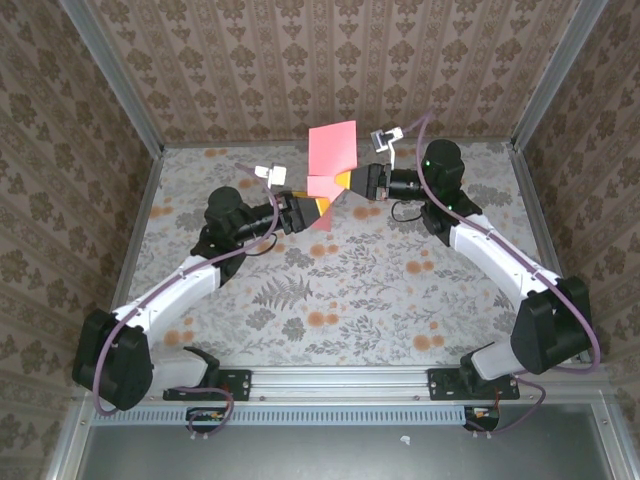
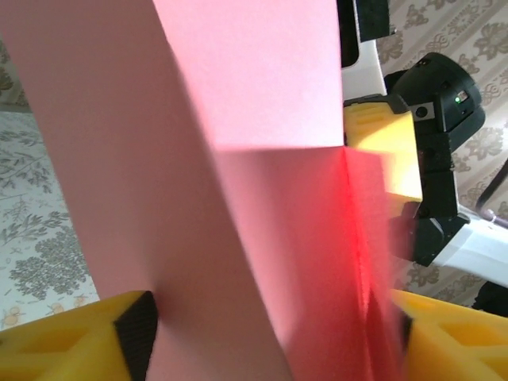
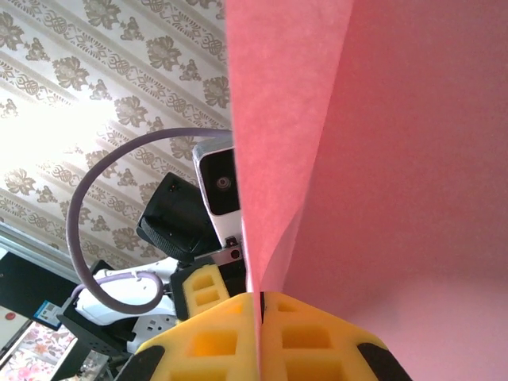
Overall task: Fold a paper plane with a square sheet of paper (fold left side to right side)
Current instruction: Turn over the paper at the center of the table.
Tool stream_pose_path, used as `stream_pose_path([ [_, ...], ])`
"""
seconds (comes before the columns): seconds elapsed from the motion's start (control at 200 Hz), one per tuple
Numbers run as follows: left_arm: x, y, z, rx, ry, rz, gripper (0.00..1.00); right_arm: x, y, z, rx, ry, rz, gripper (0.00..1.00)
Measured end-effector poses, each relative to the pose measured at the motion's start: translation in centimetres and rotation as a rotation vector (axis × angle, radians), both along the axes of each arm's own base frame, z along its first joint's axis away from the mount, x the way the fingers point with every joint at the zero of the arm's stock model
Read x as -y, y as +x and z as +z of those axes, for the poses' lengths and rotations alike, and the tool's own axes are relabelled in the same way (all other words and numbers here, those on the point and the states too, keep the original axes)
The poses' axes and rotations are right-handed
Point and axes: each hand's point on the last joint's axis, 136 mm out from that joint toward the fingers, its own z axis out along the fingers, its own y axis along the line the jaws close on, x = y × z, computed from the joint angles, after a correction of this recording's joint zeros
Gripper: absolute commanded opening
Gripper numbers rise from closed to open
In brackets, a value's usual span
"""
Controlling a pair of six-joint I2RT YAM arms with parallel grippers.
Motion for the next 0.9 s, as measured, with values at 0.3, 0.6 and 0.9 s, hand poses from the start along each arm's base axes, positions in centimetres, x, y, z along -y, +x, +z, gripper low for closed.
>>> stream_pose_path([
  [0.3,0.3,-0.5,0.5,0.007,-0.017,-0.023,0.20,0.0,-0.1,-1.0,-0.020,-0.006,0.004,0.15],
  [0.6,0.4,-0.4,-0.5,-0.014,0.019,-0.014,0.02,1.4,-0.1,-2.6,-0.043,-0.081,-0.064,0.44],
  [0.9,2.1,-1.6,-4.8,0.011,0.477,0.163,0.00,8.6,0.8,-5.1,-0.019,-0.359,-0.461,0.76],
])
